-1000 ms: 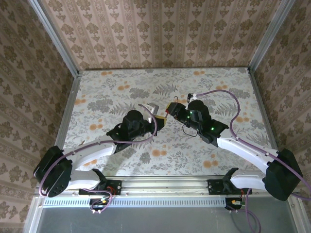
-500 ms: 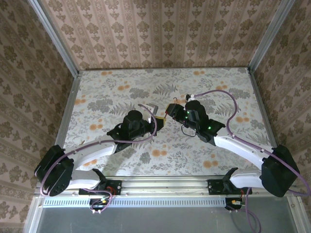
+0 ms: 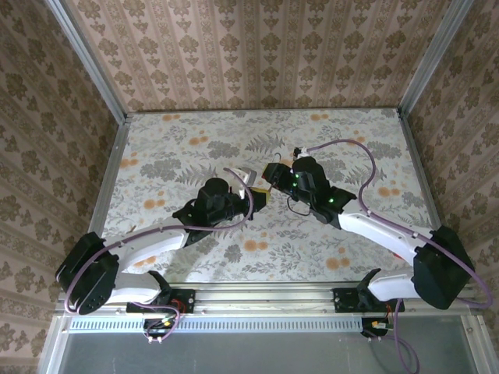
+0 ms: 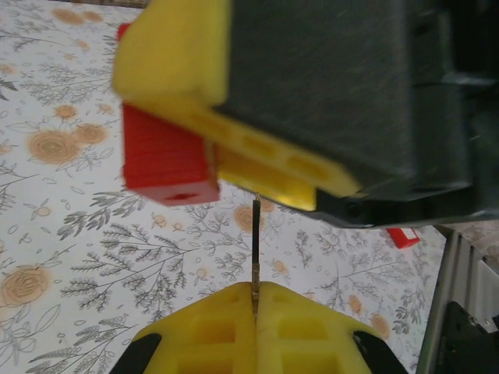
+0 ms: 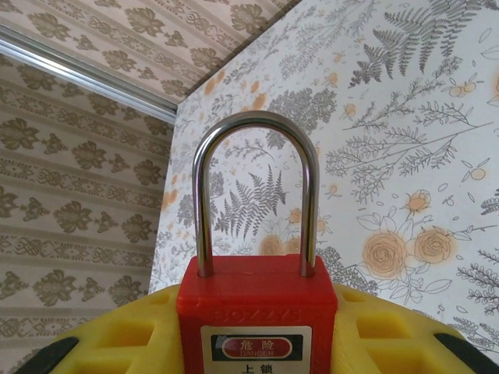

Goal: Unlock with the key

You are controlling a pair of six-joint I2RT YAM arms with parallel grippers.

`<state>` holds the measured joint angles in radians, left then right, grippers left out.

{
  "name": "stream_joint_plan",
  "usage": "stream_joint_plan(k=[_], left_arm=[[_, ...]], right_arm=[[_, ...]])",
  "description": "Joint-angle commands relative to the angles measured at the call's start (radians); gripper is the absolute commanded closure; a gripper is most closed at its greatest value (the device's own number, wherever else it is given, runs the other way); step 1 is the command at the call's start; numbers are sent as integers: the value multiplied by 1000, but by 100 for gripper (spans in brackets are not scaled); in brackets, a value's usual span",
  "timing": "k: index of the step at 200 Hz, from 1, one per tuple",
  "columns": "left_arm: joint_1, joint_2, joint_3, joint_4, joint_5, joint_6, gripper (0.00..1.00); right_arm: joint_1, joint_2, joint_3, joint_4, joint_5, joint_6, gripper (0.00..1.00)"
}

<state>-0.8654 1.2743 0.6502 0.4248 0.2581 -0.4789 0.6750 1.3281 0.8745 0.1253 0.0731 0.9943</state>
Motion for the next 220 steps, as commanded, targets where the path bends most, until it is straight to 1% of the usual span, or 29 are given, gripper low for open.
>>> stream_joint_plan(k=[1,18,45,103,220], left_arm=[[-2,-11,1,41,31,5,100],[3,-21,-2,21,8,7,100],[16,-19,-9,20,10,-2,100],[28,-15,-40,27,10,-15,100],[49,-18,-38,34,13,-18,100]], right_arm=[[9,7,24,24,31,-14,92],[8,-2,23,17,28,-18,92],[9,-28,18,-10,60,-32,91],[8,-42,7,-11,70,-36,91],[26,-37,-24,14,47,-27,92]])
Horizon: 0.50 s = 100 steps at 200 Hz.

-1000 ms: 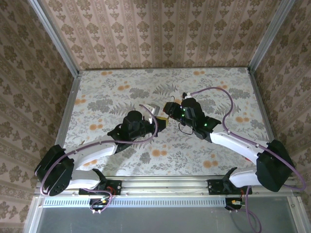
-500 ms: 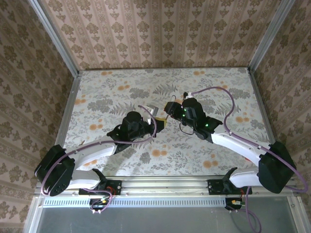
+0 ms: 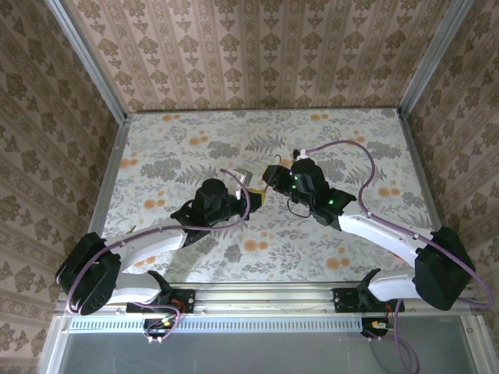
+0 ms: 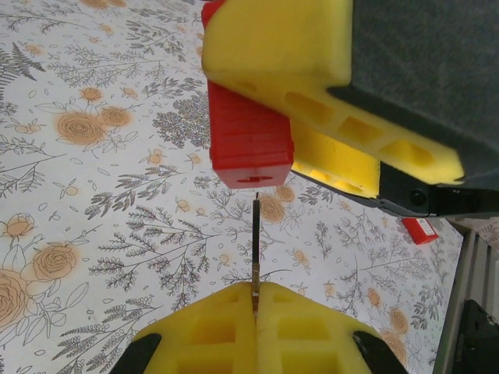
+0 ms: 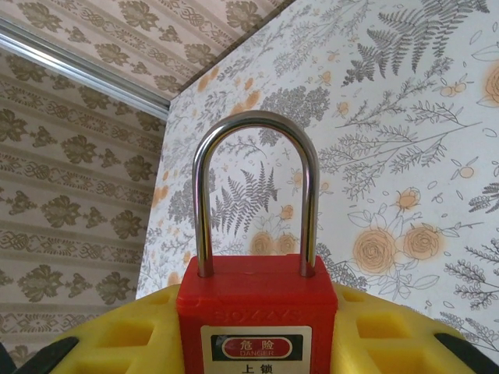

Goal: Unlock with the key

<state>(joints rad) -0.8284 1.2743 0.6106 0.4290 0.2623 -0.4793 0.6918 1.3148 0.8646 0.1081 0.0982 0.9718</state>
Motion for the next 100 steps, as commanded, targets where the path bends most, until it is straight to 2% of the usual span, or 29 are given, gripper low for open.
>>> stream_joint_plan(k=[1,100], left_arm=[[11,-17,2,30,9,-18,100],[21,-4,6,39,14,-16,100]], right_arm=[[9,-24,-14,31,22,-5,92],[22,-18,-29,37,8,-9,92]])
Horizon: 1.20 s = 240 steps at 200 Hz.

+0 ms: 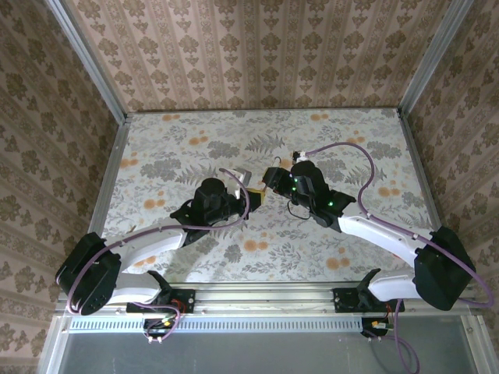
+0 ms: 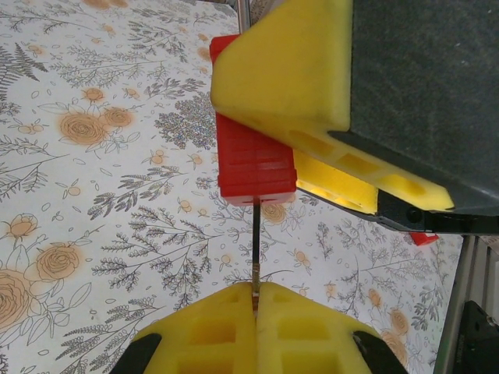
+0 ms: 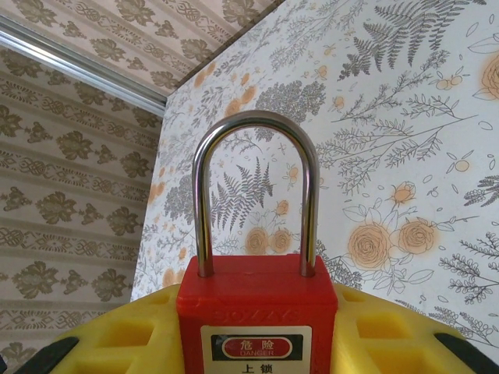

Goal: Unlock with the key

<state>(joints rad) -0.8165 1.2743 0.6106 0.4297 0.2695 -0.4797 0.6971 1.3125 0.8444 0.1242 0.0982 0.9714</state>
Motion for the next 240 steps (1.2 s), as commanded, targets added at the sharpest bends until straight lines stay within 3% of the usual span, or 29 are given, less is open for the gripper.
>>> stream_joint_plan(k=[1,97,197,240], left_arm=[[9,-4,6,39,7,-17,100],[54,-56,18,-1,44,-23,100],[27,-20,25,130,-60,-71,100],[36,-1,57,112,-49,-47,100]], right_arm=[[16,-15,-10,22,8,-8,92],[63,-27,-39,16,16,-22,92],[193,-18,-91,18,229,153,94],[205,4,-98,46,177,160,94]])
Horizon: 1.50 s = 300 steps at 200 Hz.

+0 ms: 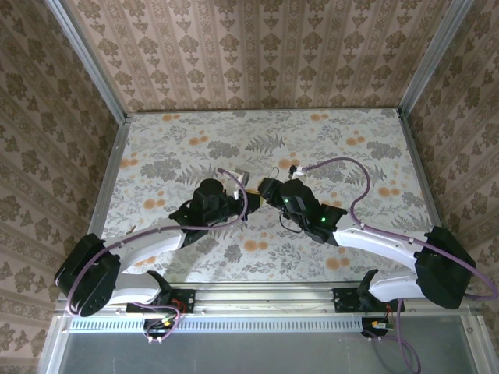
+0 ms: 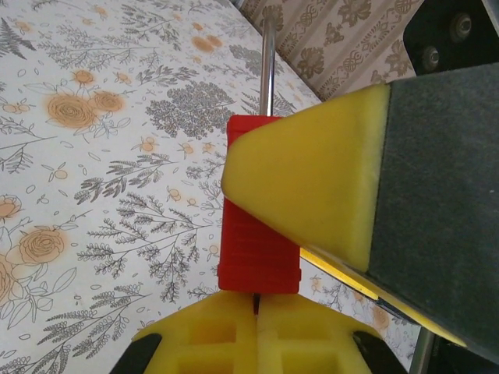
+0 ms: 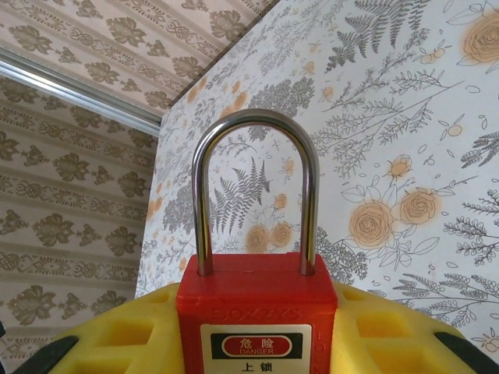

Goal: Unlock with the key

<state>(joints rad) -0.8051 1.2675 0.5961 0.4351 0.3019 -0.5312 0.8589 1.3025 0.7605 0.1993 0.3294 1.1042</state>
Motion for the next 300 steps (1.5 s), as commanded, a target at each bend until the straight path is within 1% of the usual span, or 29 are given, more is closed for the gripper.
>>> stream_joint_plan(k=[1,24,42,75,101,125,161,200,234,265,284,300], left_arm=[[25,6,72,106,-81,5,100],[27,12,73,123,-83,10,100],[17,18,61,150,-76,26,100],[-19,12,41,93,-91,107,100],[-69,13,35,35,-142,188,100],[-95,26,19,44,-171,217,100],[-98,42,19,63,-155,215,100],[-118,43,29,46,-171,240,100],[-122,56,14,81,-161,219,100],[-167,50,24,41,-224,284,100],[-205,54,41,5,-278,349,100],[-225,62,45,-4,-302,390,100]], right_arm=[[44,14,-14,-30,-54,27,94],[60,29,-14,-36,-61,54,94],[44,22,-26,-42,-66,79,94],[-22,-11,53,-208,-146,43,93],[-44,-10,88,-284,-176,32,93],[-50,-12,77,-282,-189,49,93],[-53,-13,72,-274,-208,63,92],[-68,-7,74,-289,-241,78,92],[-83,-13,67,-294,-257,95,94],[-102,-18,55,-301,-284,110,98],[-109,-17,51,-309,-300,116,100],[-117,-13,44,-312,-315,123,100]])
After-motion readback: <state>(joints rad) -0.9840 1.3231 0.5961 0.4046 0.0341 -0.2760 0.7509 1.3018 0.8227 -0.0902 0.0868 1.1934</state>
